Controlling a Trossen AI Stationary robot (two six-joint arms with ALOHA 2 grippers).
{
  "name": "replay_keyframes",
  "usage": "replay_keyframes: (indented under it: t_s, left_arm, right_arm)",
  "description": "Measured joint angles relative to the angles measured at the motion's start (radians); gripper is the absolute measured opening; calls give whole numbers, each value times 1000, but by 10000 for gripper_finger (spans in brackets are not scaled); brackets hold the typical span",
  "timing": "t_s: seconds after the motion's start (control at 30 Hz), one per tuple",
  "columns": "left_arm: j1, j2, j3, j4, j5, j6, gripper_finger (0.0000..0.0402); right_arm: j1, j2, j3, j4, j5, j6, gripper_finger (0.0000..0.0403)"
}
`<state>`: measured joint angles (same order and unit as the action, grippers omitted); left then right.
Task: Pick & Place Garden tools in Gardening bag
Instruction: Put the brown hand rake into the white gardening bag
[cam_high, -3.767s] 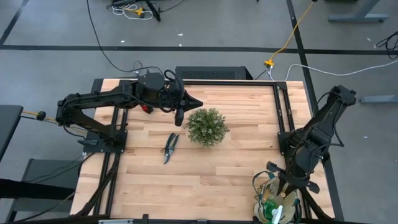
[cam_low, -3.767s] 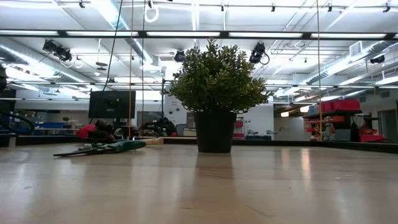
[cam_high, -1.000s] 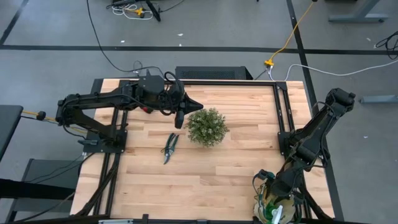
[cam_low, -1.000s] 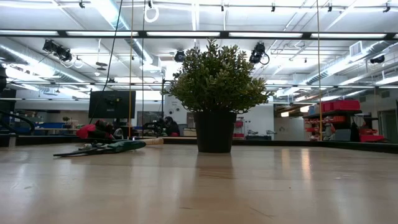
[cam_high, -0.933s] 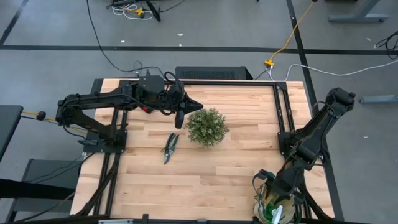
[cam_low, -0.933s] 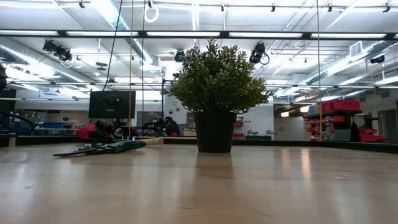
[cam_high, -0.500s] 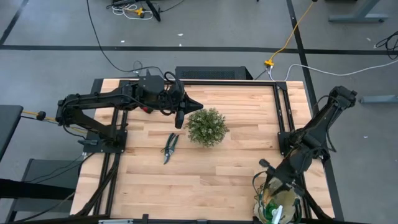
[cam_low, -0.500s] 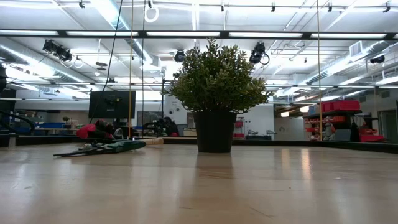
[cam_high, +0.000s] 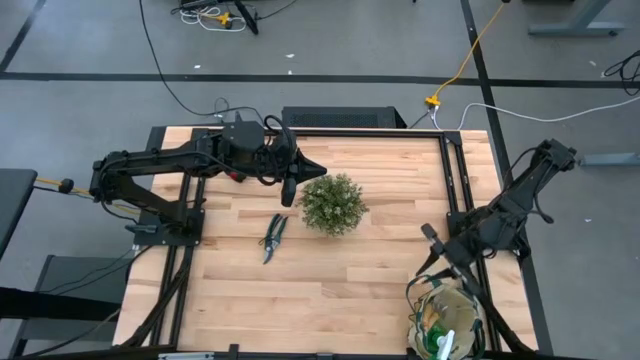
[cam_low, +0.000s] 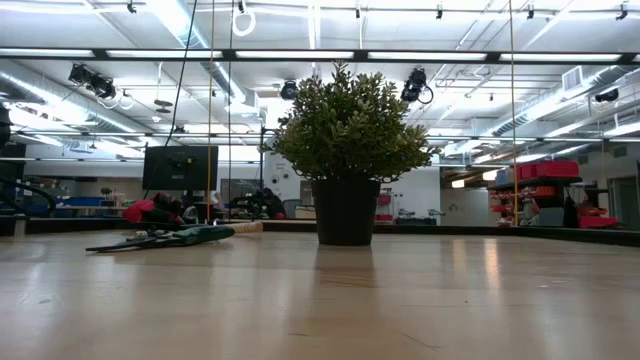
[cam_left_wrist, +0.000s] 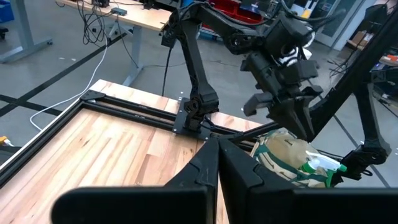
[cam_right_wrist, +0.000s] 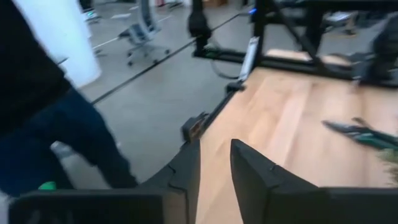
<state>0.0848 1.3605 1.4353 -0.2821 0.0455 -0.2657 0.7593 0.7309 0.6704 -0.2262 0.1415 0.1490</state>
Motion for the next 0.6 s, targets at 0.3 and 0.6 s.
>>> replay_keyframes:
  t_s: [0.3,0.6]
  left_arm:
    - [0,0,0,0,0,0,7]
    - [0,0,0,0,0,10,12]
  right_arm:
    - [-31,-52,0,4,160,-28,27]
    - [-141,-62,0,3,127,-54,2]
